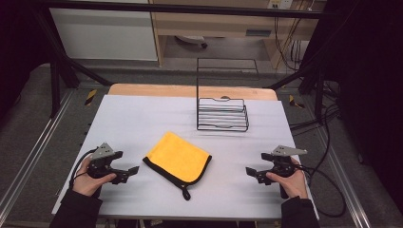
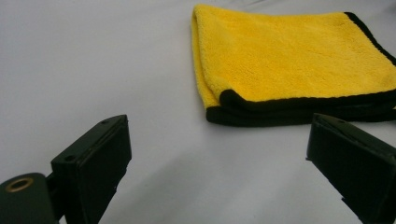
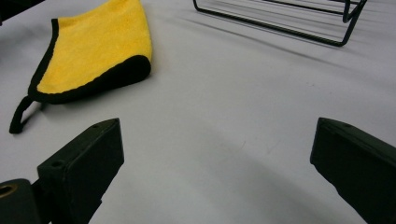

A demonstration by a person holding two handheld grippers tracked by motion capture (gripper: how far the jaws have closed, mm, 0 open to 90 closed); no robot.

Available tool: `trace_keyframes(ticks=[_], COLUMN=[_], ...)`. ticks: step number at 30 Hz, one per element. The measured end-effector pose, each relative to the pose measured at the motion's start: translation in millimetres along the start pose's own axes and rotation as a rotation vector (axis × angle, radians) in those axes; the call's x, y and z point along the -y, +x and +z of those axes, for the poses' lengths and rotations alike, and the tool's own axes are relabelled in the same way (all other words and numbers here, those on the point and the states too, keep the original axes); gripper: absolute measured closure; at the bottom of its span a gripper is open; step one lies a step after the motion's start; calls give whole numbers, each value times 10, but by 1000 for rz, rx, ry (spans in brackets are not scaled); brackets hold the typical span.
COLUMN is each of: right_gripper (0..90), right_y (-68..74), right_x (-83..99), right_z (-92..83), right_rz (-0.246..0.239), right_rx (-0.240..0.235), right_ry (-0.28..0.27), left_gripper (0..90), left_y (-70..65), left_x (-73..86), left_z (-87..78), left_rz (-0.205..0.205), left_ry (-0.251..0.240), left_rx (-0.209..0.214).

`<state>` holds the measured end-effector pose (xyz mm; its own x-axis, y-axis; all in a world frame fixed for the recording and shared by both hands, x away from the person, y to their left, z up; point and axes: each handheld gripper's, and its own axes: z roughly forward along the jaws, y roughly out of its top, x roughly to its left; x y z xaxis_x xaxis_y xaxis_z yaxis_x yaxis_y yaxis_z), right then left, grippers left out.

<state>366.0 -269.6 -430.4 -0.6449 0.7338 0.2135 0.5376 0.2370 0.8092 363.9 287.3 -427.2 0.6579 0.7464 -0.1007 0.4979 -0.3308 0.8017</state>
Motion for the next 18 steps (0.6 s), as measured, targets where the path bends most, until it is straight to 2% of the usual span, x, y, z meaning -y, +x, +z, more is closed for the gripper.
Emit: trace_keyframes(ticks=[8, 13, 18], right_gripper=[31, 32, 32], right_y=[23, 47, 68], right_x=[11, 1, -5], right_z=[15, 35, 60], right_rz=[0, -7, -16], right_rx=[-4, -2, -2], right_ry=[6, 19, 22], left_gripper=[81, 103, 124], left_y=[-32, -57, -78], left_x=[-27, -57, -106], left_z=[14, 42, 84], left_rz=[-4, -22, -22], left_ry=[1, 1, 16], left_rx=[-7, -15, -22])
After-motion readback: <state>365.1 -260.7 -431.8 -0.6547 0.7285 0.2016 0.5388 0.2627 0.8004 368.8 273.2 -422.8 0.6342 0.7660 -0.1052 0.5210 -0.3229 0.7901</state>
